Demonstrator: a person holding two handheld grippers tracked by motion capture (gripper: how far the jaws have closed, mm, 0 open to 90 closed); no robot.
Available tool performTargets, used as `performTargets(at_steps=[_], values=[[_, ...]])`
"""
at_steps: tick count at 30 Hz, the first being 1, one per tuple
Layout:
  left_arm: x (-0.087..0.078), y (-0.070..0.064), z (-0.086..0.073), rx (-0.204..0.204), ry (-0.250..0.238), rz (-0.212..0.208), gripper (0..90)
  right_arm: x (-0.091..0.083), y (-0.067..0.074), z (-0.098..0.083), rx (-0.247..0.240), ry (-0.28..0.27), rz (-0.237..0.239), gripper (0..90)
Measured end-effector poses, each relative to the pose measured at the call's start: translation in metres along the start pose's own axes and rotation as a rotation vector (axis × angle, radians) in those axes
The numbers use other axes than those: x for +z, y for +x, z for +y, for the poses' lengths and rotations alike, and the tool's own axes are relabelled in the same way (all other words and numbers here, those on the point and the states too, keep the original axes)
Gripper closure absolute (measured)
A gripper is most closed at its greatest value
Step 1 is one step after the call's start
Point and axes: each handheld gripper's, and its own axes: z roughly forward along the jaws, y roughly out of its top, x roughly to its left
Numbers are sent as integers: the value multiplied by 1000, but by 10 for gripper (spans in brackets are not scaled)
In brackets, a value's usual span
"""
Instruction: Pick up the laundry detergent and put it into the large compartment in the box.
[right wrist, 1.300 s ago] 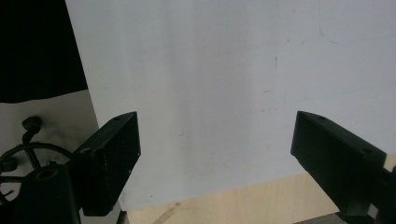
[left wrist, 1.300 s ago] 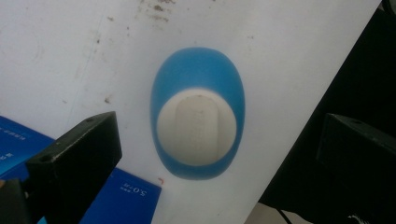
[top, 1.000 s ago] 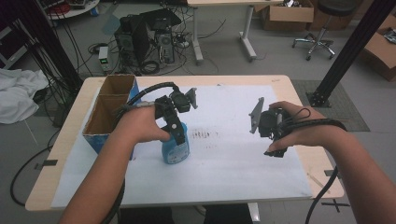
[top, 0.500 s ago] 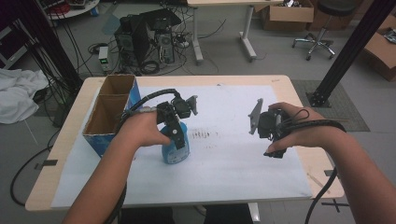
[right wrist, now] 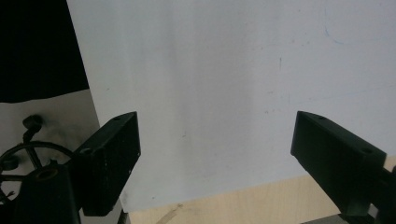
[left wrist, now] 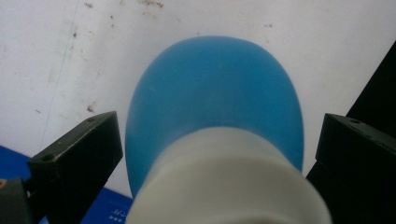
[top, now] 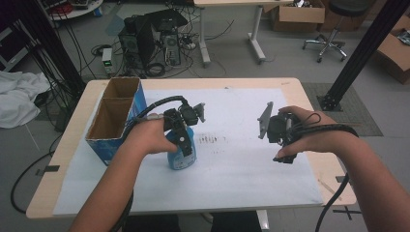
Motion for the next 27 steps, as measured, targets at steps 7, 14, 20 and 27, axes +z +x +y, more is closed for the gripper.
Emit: performTargets(at_steps=[7, 14, 20, 27], values=[[0, 0, 1, 13, -3, 23, 32, 2, -2, 0, 2, -1, 0, 160], [0, -2, 1, 25, 2, 41, 99, 3, -2, 1, 2, -1, 0, 160], [0, -1, 0, 18, -2, 44, 154, 4, -2, 0, 4, 1, 6, 160], [1, -1, 1, 15, -7, 50, 178, 5, -3, -1, 9, 0, 7, 160]])
